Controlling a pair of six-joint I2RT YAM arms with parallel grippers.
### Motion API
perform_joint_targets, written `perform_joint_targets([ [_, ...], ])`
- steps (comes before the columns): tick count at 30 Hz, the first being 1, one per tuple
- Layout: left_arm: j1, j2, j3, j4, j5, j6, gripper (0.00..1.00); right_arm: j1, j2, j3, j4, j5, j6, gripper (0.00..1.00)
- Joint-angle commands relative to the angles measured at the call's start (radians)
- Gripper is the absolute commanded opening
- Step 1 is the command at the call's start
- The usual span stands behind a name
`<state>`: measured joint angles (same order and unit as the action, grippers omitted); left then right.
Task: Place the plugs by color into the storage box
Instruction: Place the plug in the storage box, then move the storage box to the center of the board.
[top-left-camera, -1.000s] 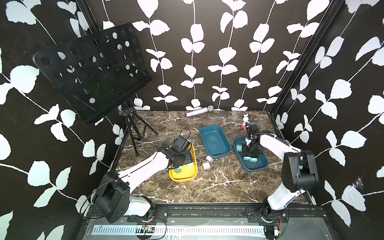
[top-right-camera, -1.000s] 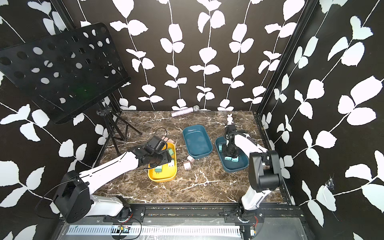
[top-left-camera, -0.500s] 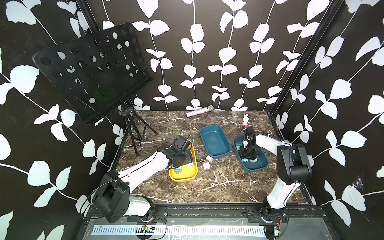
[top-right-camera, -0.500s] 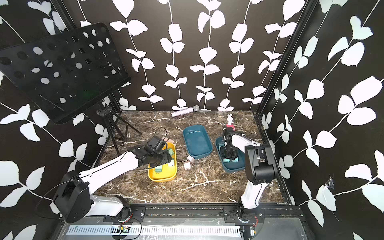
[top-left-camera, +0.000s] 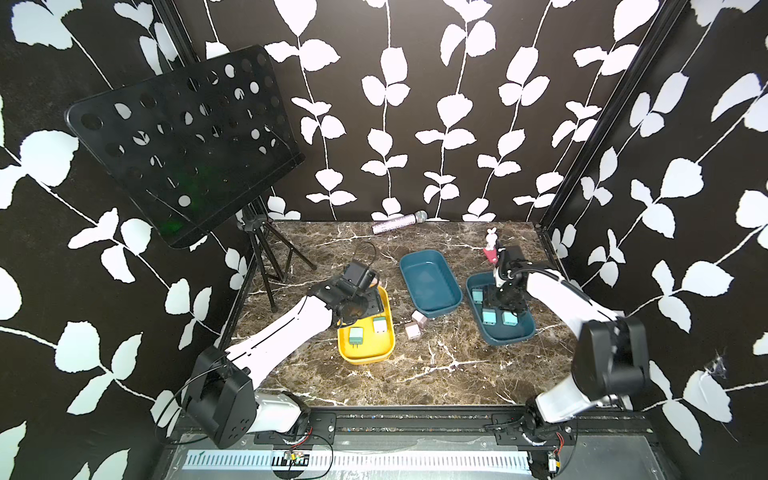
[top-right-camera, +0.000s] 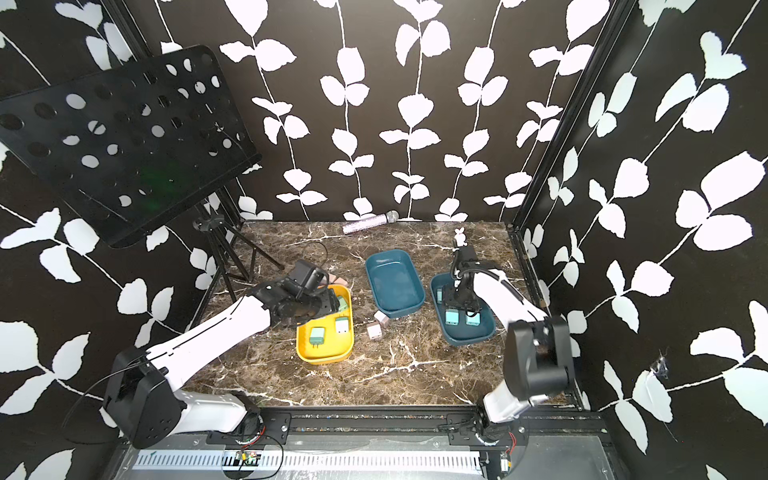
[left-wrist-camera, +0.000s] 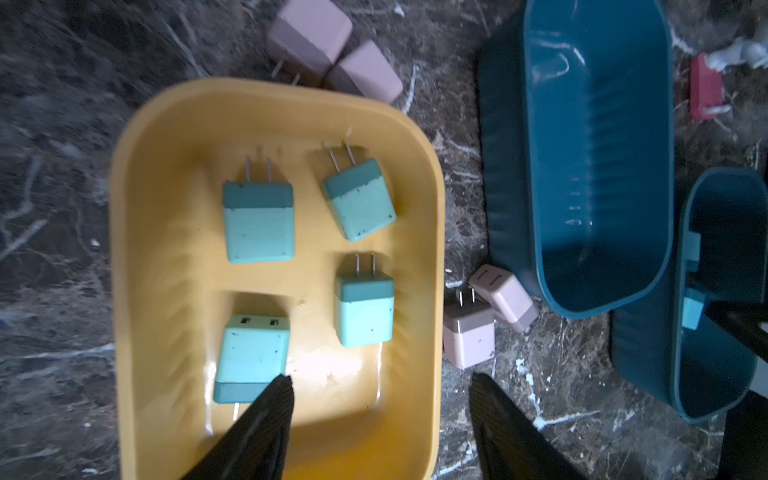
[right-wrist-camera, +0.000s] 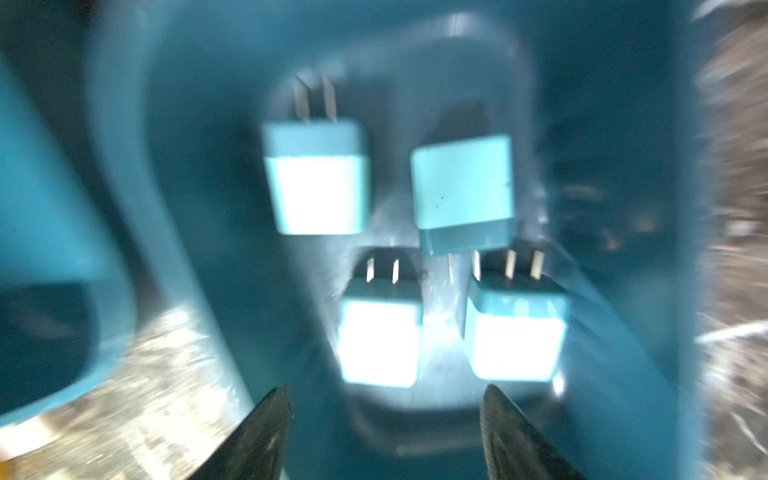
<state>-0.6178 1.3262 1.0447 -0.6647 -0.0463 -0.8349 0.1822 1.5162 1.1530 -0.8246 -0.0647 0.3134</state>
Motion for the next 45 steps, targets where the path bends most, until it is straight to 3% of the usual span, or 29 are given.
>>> perform_joint_targets([
  [1, 0.02, -0.04, 0.031, -0.073, -0.034, 0.023, 0.69, 0.094, -0.062, 0.03, -0.088, -0.025, 0.043, 0.71],
  [5, 0.02, -0.04, 0.002, -0.047, -0.021, 0.0, 0.69, 0.277, -0.069, 0.02, -0.066, -0.06, 0.117, 0.71],
  [9, 0.02, -0.055, -0.049, -0.022, -0.01, -0.039, 0.69, 0.371, -0.007, -0.015, 0.039, -0.121, 0.21, 0.68],
  [13, 0.02, -0.093, -0.089, -0.026, -0.036, -0.047, 0.69, 0.381, 0.093, 0.01, 0.123, -0.139, 0.234, 0.66],
  [20, 0.021, -0.135, -0.109, -0.068, -0.055, -0.049, 0.69, 0.375, 0.35, 0.224, 0.13, -0.143, 0.192, 0.64],
  [26, 0.021, -0.144, -0.106, -0.082, -0.062, -0.049, 0.69, 0.326, 0.476, 0.372, 0.129, -0.14, 0.189, 0.63],
  [31, 0.034, -0.149, -0.079, -0.14, -0.086, -0.017, 0.69, 0.35, 0.463, 0.43, 0.072, -0.156, 0.089, 0.68],
  [36, 0.118, -0.184, -0.015, -0.317, -0.171, 0.009, 0.69, 0.412, 0.372, 0.309, 0.081, -0.186, 0.038, 0.71],
  [40, 0.214, -0.228, -0.053, -0.293, -0.118, 0.029, 0.69, 0.439, 0.336, 0.214, 0.112, -0.204, 0.04, 0.71],
  [45, 0.227, -0.21, -0.11, -0.224, -0.057, 0.027, 0.69, 0.462, 0.363, 0.196, 0.138, -0.22, 0.033, 0.71],
])
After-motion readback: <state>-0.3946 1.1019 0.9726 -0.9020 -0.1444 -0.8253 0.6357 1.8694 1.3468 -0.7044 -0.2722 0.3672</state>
